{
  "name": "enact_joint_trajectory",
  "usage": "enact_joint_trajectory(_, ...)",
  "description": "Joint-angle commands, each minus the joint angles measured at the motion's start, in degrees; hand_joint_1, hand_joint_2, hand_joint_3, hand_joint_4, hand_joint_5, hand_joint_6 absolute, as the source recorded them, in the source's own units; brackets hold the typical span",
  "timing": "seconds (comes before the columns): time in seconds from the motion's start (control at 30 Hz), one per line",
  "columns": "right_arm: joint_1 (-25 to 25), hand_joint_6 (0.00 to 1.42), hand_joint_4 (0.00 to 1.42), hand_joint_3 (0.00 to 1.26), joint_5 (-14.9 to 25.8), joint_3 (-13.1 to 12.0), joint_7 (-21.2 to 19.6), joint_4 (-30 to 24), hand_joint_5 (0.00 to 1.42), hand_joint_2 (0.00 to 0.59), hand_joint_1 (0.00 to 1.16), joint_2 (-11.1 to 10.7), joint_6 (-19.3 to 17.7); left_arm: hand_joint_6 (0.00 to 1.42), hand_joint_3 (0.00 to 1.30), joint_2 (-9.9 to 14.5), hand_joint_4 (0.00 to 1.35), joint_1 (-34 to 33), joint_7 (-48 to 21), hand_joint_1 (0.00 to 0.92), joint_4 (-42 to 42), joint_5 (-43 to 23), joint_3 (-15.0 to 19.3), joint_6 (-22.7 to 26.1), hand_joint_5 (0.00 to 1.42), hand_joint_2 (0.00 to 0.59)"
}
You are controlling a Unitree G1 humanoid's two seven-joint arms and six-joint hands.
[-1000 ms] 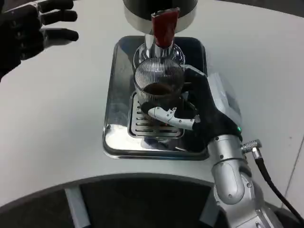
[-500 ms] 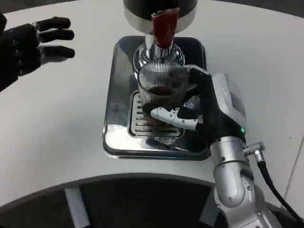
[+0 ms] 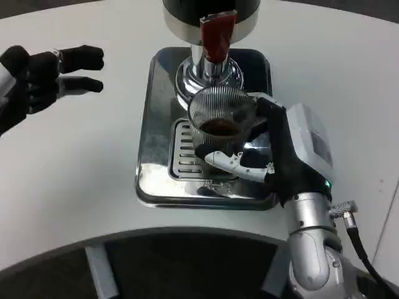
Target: Grasp the cup under the faucet to collect the drink, then remove the cup.
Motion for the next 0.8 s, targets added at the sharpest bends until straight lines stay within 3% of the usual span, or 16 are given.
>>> enact_joint_trajectory(0.03,2.9,1.31,1.11,0.92,0.0,0.0,0.4,-2.6,1.14,0.284,0.96,-0.7,-0.9,0.07,0.22,0.3,0.08,3.7,0.1,0.0,-2.9,1.2,-1.2,-2.1,0.17,0.059)
enact_joint_trajectory(0.3,5.5,1.35,1.12,0.92,-0.3,0.0,1.7,-6.8,1.16,0.284,0.96,-0.8,-0.7,0.01,0.18,-0.3,0.0,7.7,1.5,0.0,-7.3,2.1,-2.9,-4.4,0.08,0.056)
enact_joint_trajectory(0.8,10.8,1.38,1.12,0.92,-1.1,0.0,4.5,-14.8,1.18,0.284,0.96,-0.8,-0.2,0.0,0.05,-2.2,0.0,14.0,6.3,0.0,-13.8,6.0,-5.3,-10.8,0.0,0.05)
